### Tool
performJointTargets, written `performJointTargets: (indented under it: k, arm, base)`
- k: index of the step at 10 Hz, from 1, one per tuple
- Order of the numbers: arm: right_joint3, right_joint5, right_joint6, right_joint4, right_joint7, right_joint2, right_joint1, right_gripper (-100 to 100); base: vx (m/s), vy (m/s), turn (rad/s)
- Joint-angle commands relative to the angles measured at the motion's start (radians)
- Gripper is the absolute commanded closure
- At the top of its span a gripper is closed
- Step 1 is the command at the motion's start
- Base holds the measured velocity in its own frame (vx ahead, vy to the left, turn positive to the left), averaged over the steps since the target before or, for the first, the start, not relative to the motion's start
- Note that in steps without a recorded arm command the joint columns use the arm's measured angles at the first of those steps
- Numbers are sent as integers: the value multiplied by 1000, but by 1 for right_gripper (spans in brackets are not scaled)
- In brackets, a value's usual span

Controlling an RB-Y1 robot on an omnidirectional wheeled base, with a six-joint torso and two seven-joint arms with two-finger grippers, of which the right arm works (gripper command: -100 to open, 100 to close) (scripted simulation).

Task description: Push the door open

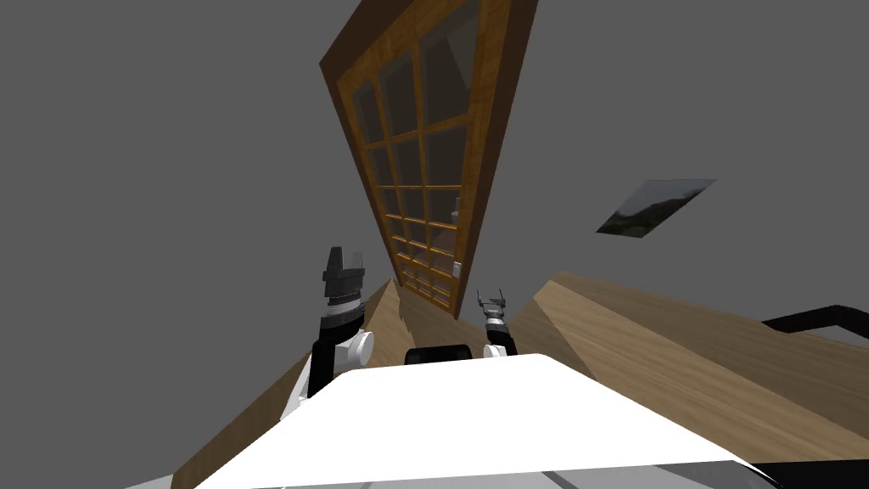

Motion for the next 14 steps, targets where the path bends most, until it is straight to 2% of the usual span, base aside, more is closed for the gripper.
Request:
performJointTargets:
  k: [1, 14]
  arm:
    - [-2, -7, -11, 28, -15, 5, -9, -100]
    - [-28, -80, -48, 179, -131, 69, -47, -100]
  base:
    - [102, 145, -90]
    - [99, 159, -116]
